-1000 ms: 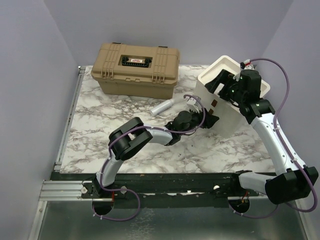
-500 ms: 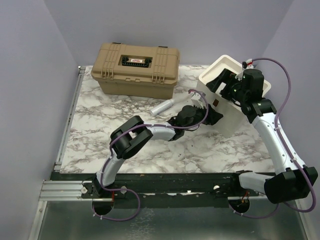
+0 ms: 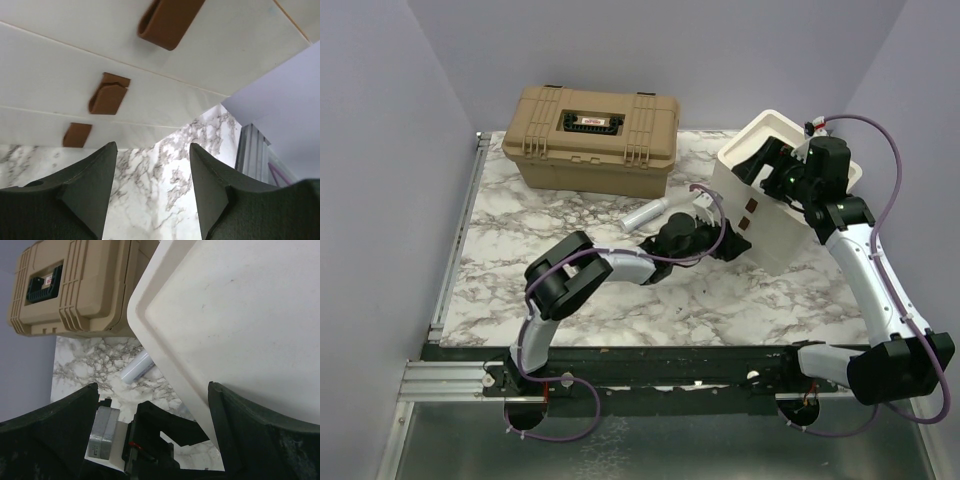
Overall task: Organize the makeup
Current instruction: Close the drawer in the storage box, then open the drawer in the storage box.
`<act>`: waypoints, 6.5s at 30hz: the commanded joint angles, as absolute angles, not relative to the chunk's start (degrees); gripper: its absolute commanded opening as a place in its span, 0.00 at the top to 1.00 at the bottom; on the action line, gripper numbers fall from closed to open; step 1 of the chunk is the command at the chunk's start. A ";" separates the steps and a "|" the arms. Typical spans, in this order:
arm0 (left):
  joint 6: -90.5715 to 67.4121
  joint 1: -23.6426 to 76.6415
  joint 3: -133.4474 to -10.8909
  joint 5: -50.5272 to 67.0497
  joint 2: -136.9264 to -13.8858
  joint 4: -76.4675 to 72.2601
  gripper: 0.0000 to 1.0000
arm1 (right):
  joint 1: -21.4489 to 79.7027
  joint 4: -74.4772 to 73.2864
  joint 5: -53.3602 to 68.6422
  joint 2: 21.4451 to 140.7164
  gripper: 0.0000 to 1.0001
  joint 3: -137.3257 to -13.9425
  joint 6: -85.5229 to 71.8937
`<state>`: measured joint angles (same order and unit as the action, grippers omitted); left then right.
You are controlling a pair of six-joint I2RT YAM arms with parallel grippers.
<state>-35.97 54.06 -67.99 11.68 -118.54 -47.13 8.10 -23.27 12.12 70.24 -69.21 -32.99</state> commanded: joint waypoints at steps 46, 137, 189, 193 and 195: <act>-19.77 53.97 -79.71 5.05 -127.16 -32.21 0.37 | 8.00 -26.53 15.91 70.95 0.04 -67.50 -34.76; -28.96 58.04 -55.47 1.53 -111.94 -36.96 1.00 | 7.98 -30.12 16.11 71.41 0.04 -69.68 -32.87; -28.79 53.70 -55.68 7.75 -101.15 -30.67 0.42 | 7.98 -25.98 18.94 70.02 0.03 -70.53 -24.27; -28.96 52.09 -52.38 5.22 -95.69 -30.60 0.40 | 8.00 -26.15 23.35 69.58 0.03 -72.36 -20.73; -29.48 51.14 -49.81 1.89 -92.10 -30.36 0.38 | 8.02 -26.29 25.39 69.04 0.03 -73.01 -19.87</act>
<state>-29.91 53.06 -54.26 6.02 -98.43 -30.57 7.75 -24.18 17.89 70.61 -70.22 -23.57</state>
